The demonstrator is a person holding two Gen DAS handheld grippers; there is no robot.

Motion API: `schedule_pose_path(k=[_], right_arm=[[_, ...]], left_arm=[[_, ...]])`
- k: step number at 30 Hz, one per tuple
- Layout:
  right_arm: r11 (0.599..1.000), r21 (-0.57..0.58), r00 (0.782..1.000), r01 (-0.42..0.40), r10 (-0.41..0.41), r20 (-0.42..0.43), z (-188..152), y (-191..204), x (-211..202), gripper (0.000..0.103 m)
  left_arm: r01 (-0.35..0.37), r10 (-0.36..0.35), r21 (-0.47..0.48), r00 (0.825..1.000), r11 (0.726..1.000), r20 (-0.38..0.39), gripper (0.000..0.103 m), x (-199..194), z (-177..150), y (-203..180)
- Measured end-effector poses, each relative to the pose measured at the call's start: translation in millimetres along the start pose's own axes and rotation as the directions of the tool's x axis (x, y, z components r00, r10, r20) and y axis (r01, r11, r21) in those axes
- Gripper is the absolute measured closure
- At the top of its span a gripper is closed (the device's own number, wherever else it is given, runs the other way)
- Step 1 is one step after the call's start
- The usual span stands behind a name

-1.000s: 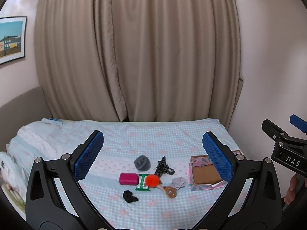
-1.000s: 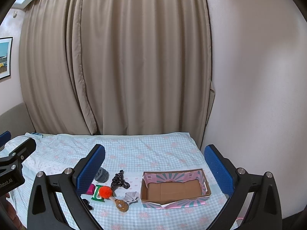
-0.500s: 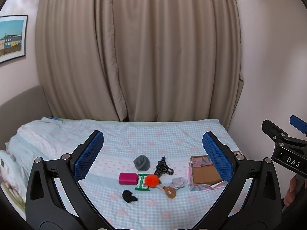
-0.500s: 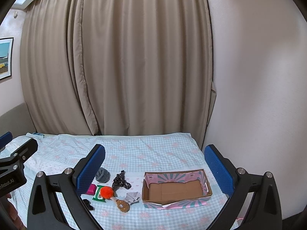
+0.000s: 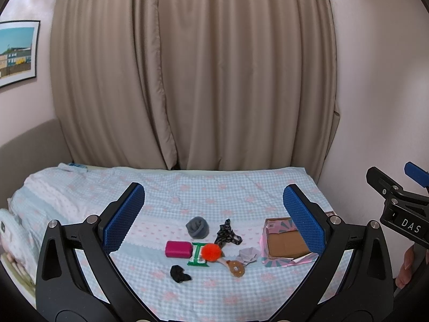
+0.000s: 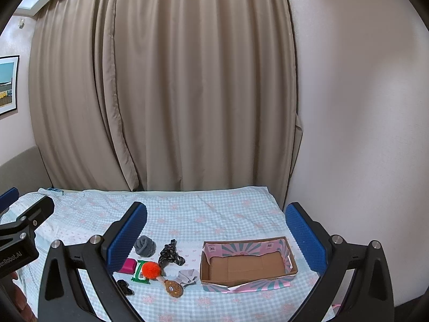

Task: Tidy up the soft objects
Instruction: 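Move the right tool toward the orange pompom while the left tool approaches the black sock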

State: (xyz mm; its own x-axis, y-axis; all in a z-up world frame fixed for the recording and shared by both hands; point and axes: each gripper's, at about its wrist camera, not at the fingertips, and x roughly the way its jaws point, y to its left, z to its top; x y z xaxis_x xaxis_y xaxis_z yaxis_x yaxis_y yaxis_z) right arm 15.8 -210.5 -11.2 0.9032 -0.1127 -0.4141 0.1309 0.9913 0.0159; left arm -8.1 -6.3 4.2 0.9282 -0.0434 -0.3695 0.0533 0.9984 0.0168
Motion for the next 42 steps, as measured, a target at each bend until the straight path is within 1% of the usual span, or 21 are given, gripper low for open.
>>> schedule_pose_path(k=[5, 8, 11, 15, 19, 22, 25, 30, 34, 37, 39, 42], right_arm=[[1.0, -0.003, 1.0, -0.009, 0.009, -0.013, 1.3, 0.4, 0.7, 0.0], [0.999, -0.005, 0.999, -0.034, 0.034, -0.03, 2.4, 2.1, 3.0, 0.0], [0.997, -0.014, 0.997, -0.071, 0.07, -0.045, -1.3, 8.5, 8.9, 0.0], [0.996, -0.015, 0.995, -0.091, 0.09, -0.039, -15.3, 27.3, 16.5, 0.0], [0.996, 0.009, 0.993, -0.089, 0.09, -0.073, -32.3, 60.0, 29.0, 0.0], [0.998, 0.022, 0.992, -0.067, 0.069, -0.108, -43.5, 88.7, 39.4, 0.0], [0.997, 0.054, 0.989, -0.05, 0.057, -0.137, -57.2, 115.6, 52.3, 0.0], [0.997, 0.072, 0.983, -0.007, 0.02, -0.183, -85.4, 161.1, 80.2, 0.0], [0.997, 0.075, 0.971, 0.0, 0.018, -0.239, -109.7, 188.4, 111.2, 0.0], [0.998, 0.066, 0.962, -0.003, 0.021, -0.271, -126.6, 201.4, 138.6, 0.0], [0.998, 0.059, 0.958, -0.011, 0.027, -0.286, -140.2, 207.6, 159.8, 0.0], [0.999, 0.044, 0.948, -0.007, 0.02, -0.317, -161.9, 213.0, 192.6, 0.0]], left_arm=[[-0.014, 0.014, 0.0, 1.0, 1.0, -0.009, 0.001, -4.5, 2.2, 0.3], [-0.039, 0.039, 0.018, 0.999, 0.999, -0.017, 0.0, -7.9, 0.5, 3.9], [-0.064, 0.064, 0.019, 0.997, 0.998, -0.032, 0.0, -7.8, -9.6, 17.2], [-0.051, 0.052, 0.027, 0.996, 0.998, -0.066, 0.0, 4.3, -26.3, 45.3], [-0.009, 0.014, 0.058, 0.996, 0.998, -0.088, 0.0, 19.7, -40.6, 84.1], [0.065, -0.055, 0.07, 0.989, 0.995, -0.135, 0.0, 39.8, -47.2, 119.8], [0.128, -0.111, 0.095, 0.981, 0.987, -0.162, 0.0, 62.8, -55.5, 150.7], [0.206, -0.176, 0.116, 0.957, 0.972, -0.23, 0.001, 109.7, -75.1, 193.9], [0.262, -0.215, 0.119, 0.928, 0.958, -0.305, 0.001, 156.6, -104.3, 220.2], [0.297, -0.242, 0.107, 0.903, 0.949, -0.355, 0.001, 188.9, -130.0, 227.0], [0.317, -0.259, 0.1, 0.89, 0.943, -0.376, 0.001, 207.0, -150.6, 225.4], [0.352, -0.284, 0.091, 0.86, 0.931, -0.423, 0.001, 239.6, -187.4, 220.1]])
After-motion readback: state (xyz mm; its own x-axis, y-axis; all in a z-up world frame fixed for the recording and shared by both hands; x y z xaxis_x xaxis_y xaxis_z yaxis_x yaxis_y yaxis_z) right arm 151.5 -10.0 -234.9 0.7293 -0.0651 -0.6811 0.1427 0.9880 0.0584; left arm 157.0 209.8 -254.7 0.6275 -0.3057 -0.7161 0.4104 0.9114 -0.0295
